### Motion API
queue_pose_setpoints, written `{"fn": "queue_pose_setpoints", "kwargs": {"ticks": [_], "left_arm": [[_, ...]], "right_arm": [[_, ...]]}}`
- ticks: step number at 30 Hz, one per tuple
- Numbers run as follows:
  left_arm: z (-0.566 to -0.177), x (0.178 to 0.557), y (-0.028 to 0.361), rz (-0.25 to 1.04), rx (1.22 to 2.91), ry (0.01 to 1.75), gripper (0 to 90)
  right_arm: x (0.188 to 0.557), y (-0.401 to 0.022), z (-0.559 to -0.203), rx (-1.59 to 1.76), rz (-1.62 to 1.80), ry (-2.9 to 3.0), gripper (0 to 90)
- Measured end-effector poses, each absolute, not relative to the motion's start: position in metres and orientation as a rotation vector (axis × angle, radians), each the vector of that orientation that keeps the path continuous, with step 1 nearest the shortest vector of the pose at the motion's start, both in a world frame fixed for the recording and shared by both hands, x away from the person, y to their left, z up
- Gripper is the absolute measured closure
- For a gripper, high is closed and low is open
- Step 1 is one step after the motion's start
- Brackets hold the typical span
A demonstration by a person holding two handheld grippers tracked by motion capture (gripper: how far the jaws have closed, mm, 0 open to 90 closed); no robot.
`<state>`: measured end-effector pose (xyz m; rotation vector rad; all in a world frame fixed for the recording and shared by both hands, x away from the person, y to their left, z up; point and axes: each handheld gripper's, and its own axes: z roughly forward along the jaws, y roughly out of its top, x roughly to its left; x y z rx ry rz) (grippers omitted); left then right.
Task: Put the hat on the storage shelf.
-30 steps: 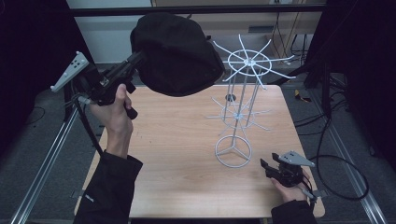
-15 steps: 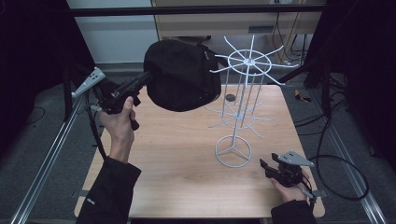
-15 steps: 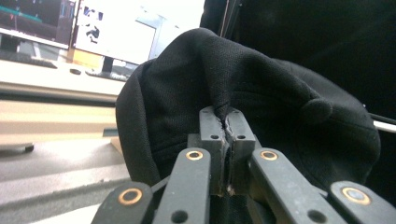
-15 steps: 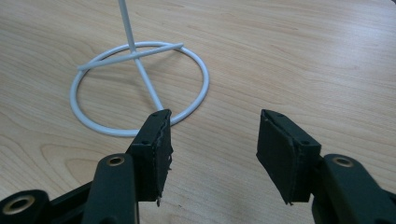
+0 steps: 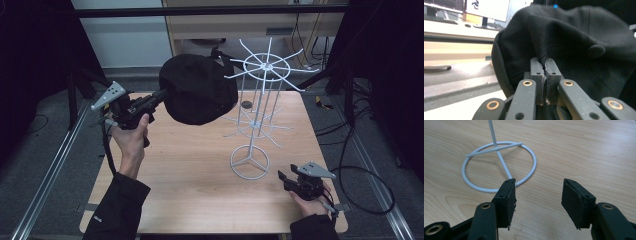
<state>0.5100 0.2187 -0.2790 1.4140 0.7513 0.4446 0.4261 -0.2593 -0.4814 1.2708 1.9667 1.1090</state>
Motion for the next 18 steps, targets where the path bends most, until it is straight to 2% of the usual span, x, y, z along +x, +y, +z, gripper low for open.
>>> {"fn": "queue_pose_setpoints", "kwargs": {"ticks": [18], "left_arm": [[-0.31, 0.526, 0.183, 0.412, 1.59, 0.781, 86.4]], "right_arm": [[0.426, -0.259, -0.481, 1.269, 1.105, 1.972, 44.8]]}}
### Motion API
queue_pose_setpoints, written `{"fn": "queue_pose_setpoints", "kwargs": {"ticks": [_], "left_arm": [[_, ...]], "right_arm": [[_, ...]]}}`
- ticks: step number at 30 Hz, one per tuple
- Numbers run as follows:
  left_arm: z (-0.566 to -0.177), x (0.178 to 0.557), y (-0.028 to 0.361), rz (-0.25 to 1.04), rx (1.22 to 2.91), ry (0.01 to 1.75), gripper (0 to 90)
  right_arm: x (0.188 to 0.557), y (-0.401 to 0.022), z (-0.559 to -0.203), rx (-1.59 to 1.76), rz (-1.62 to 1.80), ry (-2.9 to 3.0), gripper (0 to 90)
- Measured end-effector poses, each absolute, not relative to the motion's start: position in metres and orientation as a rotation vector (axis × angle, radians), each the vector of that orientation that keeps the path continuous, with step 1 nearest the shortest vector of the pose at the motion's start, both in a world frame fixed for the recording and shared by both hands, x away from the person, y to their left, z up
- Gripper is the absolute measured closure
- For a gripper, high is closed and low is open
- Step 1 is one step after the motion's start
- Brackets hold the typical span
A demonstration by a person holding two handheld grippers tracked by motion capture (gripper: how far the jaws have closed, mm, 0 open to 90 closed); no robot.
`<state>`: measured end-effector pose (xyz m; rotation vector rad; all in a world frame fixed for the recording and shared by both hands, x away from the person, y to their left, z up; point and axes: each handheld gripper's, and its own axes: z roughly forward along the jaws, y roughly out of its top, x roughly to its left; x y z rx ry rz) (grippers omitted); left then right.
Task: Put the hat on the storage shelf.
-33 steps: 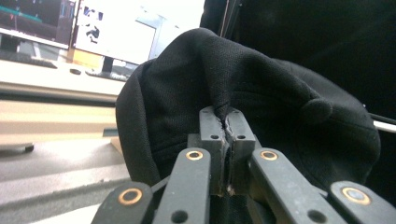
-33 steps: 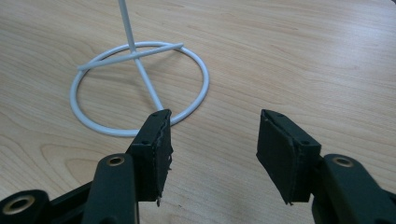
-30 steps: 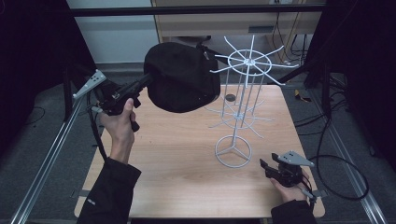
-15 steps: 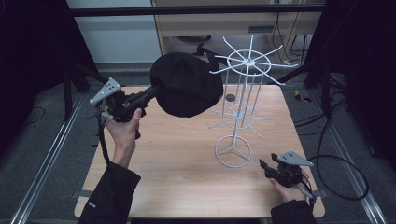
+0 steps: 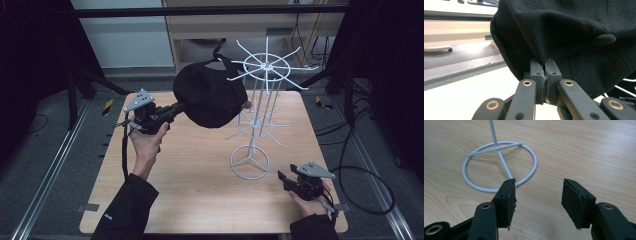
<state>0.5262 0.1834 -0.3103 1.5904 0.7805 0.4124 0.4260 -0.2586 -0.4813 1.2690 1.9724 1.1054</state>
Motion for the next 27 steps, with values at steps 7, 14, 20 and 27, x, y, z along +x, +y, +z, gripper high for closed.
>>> {"fn": "queue_pose_setpoints", "kwargs": {"ticks": [7, 14, 20, 27], "left_arm": [[-0.322, 0.531, 0.167, 0.38, 1.658, 0.768, 85.4], [-0.331, 0.53, 0.164, 0.405, 1.684, 0.774, 79.7], [-0.333, 0.523, 0.171, 0.433, 1.668, 0.769, 63.7], [-0.345, 0.494, 0.197, 0.476, 1.684, 0.772, 44.8]], "right_arm": [[0.426, -0.259, -0.481, 1.266, 1.107, 1.971, 44.7], [0.426, -0.259, -0.481, 1.267, 1.107, 1.973, 44.6], [0.426, -0.259, -0.481, 1.268, 1.109, 1.971, 44.3], [0.426, -0.259, -0.481, 1.275, 1.111, 1.963, 42.4]]}}
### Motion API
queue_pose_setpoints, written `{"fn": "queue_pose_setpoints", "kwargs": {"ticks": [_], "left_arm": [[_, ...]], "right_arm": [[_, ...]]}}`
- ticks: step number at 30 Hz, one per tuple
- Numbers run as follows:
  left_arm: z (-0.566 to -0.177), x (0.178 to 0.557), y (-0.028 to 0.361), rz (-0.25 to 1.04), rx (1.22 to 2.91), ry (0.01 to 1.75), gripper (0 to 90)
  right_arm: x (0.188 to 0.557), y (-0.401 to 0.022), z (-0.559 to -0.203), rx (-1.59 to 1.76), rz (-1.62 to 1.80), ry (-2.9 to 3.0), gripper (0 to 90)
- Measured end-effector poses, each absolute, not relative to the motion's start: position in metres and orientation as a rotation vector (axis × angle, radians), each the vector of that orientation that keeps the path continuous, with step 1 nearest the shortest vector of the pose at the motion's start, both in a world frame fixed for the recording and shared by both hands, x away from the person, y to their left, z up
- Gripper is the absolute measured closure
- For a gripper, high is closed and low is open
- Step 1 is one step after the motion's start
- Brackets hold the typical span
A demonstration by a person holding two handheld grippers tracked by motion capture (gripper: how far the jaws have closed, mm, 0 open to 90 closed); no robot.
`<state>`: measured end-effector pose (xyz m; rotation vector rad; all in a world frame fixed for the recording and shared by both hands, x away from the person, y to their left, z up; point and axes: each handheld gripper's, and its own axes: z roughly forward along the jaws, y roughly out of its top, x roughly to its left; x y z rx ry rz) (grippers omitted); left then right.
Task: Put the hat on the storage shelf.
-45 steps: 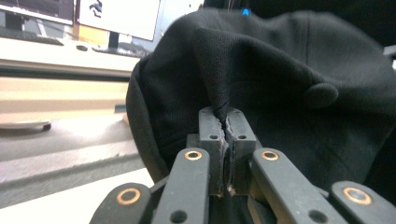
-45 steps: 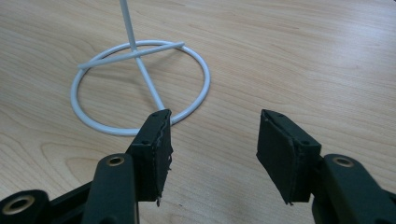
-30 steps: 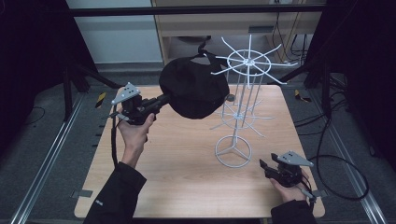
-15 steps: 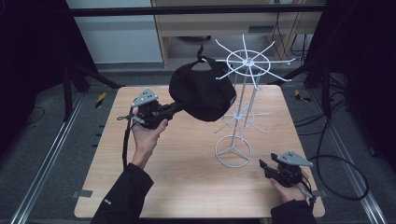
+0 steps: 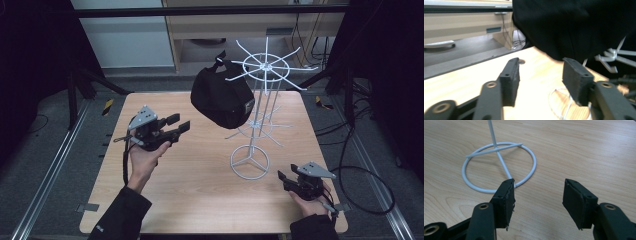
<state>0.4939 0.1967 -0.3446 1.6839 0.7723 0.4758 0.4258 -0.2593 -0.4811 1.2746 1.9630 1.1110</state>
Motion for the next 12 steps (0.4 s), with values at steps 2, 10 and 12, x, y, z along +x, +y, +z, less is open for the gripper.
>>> {"fn": "queue_pose_setpoints", "kwargs": {"ticks": [2, 10, 12], "left_arm": [[-0.356, 0.484, 0.207, 0.494, 1.712, 0.788, 41.8], [-0.419, 0.461, 0.249, 0.518, 1.818, 0.95, 34.2], [-0.431, 0.458, 0.255, 0.512, 1.833, 0.987, 33.0]], "right_arm": [[0.426, -0.26, -0.481, 1.28, 1.112, 1.959, 41.3], [0.427, -0.26, -0.483, 1.287, 1.108, 1.937, 34.4], [0.427, -0.261, -0.483, 1.291, 1.108, 1.931, 32.4]]}}
